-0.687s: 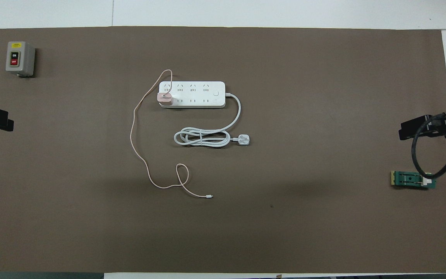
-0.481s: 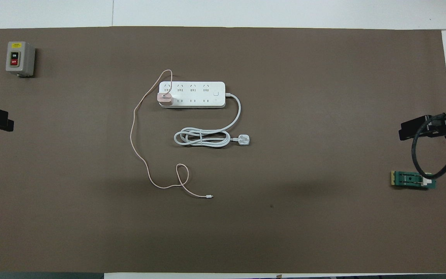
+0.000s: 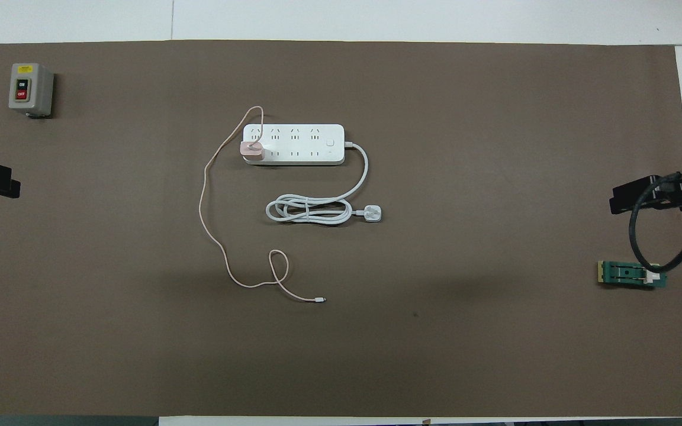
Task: Unplug charger and place it aside
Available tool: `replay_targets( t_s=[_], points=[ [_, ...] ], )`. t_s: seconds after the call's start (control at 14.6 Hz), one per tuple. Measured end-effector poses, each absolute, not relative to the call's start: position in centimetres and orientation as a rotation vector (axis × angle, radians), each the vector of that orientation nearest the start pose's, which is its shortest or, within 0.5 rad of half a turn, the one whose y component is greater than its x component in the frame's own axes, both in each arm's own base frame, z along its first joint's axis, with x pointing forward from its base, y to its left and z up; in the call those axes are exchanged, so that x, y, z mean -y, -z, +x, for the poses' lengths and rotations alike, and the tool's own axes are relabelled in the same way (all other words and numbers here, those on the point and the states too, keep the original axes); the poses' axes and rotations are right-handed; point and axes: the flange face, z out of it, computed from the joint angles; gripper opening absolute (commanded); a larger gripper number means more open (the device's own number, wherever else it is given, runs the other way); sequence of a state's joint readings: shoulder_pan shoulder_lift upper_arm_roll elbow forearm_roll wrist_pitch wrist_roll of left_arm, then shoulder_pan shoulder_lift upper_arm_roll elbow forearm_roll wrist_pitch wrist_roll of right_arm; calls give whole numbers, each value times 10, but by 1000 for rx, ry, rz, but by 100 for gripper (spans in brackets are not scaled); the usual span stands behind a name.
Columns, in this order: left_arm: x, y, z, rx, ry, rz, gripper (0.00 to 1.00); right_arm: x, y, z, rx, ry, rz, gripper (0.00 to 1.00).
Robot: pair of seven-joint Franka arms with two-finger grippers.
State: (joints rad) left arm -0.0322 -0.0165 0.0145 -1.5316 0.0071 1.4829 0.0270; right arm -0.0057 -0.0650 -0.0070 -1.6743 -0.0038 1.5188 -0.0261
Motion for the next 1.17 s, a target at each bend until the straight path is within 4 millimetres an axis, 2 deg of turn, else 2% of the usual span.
replay_targets(
  t_s=[0.27, 0.48, 0.76, 0.96, 1.17],
  points=[
    [10, -644, 541, -73, -52, -3133, 100, 2, -606, 521, 34, -196, -3135, 100],
    [15, -644, 541, -88, -47, -3133, 100, -13, -607, 525, 35, -144, -3139, 100],
    [15, -642, 541, -30, -50, -3133, 100, -62, -592, 528, -124, -105, -3146, 100],
    [20, -636, 544, 193, -44, -3125, 100, -103, -566, 535, -276, -98, -3137, 100],
    [40, -620, 552, 450, -59, -3093, 100, -147, -529, 550, -493, -124, -3043, 100]
  ],
)
